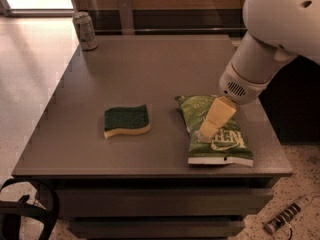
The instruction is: Move green jalapeno chip bag near 7up can
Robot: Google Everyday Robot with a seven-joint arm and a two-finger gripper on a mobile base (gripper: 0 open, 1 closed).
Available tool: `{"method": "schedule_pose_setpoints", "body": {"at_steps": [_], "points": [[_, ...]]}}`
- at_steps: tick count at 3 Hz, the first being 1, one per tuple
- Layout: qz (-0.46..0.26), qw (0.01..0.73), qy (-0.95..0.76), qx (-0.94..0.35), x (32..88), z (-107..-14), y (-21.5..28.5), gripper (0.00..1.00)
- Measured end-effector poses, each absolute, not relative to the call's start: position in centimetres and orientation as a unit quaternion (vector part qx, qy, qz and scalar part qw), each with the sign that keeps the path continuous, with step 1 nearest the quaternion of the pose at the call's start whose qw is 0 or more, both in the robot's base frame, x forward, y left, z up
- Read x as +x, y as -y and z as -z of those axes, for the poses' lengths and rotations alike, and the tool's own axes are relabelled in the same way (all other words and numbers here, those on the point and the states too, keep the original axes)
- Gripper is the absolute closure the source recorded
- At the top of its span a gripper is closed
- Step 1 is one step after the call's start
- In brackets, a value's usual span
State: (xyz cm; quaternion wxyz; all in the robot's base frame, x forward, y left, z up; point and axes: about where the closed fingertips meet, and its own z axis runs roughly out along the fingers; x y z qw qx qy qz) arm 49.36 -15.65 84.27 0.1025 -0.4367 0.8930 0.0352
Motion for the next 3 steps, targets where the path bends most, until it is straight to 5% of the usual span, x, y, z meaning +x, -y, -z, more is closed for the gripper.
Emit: {"method": "schedule_pose_setpoints", "body": {"at_steps": [1, 3], "points": [[-0.044, 0.1, -0.892, -0.439, 49.0, -82.5, 14.0, 0.0], [-0.051, 0.095, -0.886, -0.451, 48.8, -81.3, 12.6, 0.38]]}}
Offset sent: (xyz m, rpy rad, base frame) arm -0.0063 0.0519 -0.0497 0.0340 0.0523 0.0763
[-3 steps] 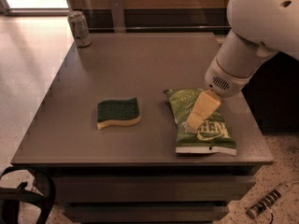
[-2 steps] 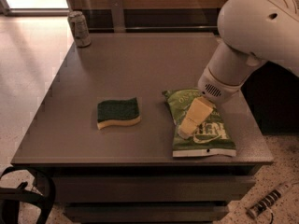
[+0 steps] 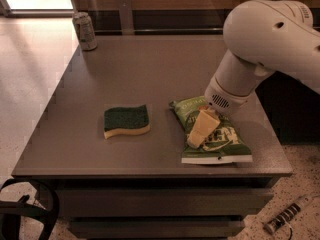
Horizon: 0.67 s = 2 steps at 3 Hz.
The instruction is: Move green jalapeno chip bag near 7up can
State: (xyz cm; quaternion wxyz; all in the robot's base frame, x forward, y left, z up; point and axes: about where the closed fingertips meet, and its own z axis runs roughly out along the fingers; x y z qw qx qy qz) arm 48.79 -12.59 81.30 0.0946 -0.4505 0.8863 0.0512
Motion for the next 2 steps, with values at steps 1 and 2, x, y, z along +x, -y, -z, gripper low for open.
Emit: {"method": "schedule_pose_setpoints", "body": {"at_steps": [1, 2], "points": [[-0.051, 0.095, -0.886, -0.451, 48.76, -81.41, 12.61, 0.61], [-0.051, 0.095, -0.886, -0.451, 48.75, -81.88, 12.61, 0.83]]}}
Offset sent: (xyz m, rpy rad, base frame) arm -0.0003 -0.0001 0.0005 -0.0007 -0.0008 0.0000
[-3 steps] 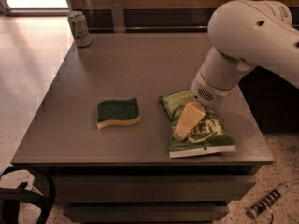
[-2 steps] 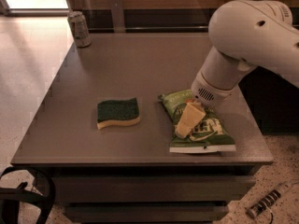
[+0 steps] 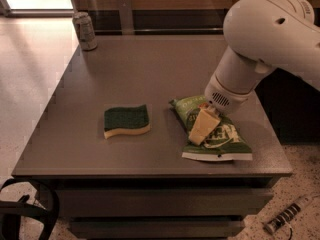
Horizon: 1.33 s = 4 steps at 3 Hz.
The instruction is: Move green jalapeno chip bag near 7up can
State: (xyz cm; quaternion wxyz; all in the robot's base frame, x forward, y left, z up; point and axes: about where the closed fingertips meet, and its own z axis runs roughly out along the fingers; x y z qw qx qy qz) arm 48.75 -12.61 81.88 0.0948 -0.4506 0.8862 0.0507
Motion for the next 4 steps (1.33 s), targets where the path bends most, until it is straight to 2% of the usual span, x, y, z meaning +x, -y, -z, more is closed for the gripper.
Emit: {"method": "schedule_pose_setpoints", "body": {"at_steps": [1, 2, 4], "points": [[-0.05, 0.094, -0.887, -0.45, 48.7, -81.9, 12.6, 1.0], [-0.05, 0.094, -0.887, -0.45, 48.7, -81.9, 12.6, 1.0], [-0.039, 0.19, -0.858, -0.476, 54.6, -89.7, 13.0, 1.0]]}}
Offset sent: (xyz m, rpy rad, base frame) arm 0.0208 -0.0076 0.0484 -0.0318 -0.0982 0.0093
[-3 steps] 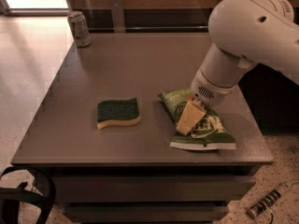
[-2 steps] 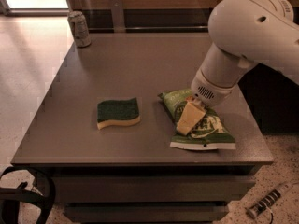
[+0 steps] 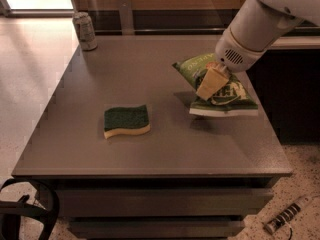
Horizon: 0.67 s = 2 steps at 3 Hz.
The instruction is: Move green jalapeno chip bag near 7up can
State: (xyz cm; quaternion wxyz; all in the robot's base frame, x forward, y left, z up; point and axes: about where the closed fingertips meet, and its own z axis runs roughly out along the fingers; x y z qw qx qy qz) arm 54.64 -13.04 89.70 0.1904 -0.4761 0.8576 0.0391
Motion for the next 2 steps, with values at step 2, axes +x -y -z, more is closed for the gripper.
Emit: {"method": "schedule_pose_setpoints", "body": {"at_steps": [2], "points": [[-0.054, 0.294, -0.822, -0.485, 60.9, -95.9, 12.2, 1.0]]}}
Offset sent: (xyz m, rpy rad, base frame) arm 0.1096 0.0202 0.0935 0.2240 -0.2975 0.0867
